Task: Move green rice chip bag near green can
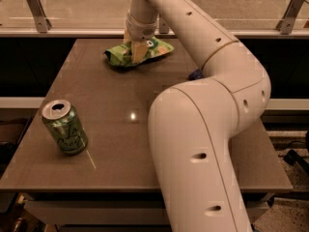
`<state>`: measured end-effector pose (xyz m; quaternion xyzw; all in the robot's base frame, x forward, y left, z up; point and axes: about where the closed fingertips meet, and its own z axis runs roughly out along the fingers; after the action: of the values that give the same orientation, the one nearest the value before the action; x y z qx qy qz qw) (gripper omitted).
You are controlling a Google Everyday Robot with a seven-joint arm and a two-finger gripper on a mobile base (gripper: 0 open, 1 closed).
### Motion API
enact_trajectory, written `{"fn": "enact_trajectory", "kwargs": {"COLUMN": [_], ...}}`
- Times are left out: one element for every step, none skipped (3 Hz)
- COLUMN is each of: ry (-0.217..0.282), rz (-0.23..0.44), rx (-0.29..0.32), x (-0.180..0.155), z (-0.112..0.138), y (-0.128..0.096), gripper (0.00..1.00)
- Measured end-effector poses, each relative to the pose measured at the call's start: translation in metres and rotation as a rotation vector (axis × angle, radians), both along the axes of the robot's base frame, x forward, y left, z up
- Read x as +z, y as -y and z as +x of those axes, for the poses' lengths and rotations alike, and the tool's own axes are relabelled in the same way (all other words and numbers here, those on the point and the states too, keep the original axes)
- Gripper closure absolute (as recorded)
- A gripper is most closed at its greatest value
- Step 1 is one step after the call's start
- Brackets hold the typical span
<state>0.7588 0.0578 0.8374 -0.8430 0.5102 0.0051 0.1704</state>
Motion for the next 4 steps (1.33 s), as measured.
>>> {"fn": "enact_trajectory", "kwargs": {"ry": [0.020, 0.039, 0.077, 0.111], "rz": [0.051, 0.087, 0.132, 0.158], "rx": [-0.010, -0.005, 0.025, 0.031], "x": [0.012, 0.022, 0.034, 0.046], "z": [-0.013, -0.032, -0.055, -0.079], "y": [0.006, 0.011, 0.017, 0.020], "gripper": [1.00, 1.00, 1.00, 1.00]}}
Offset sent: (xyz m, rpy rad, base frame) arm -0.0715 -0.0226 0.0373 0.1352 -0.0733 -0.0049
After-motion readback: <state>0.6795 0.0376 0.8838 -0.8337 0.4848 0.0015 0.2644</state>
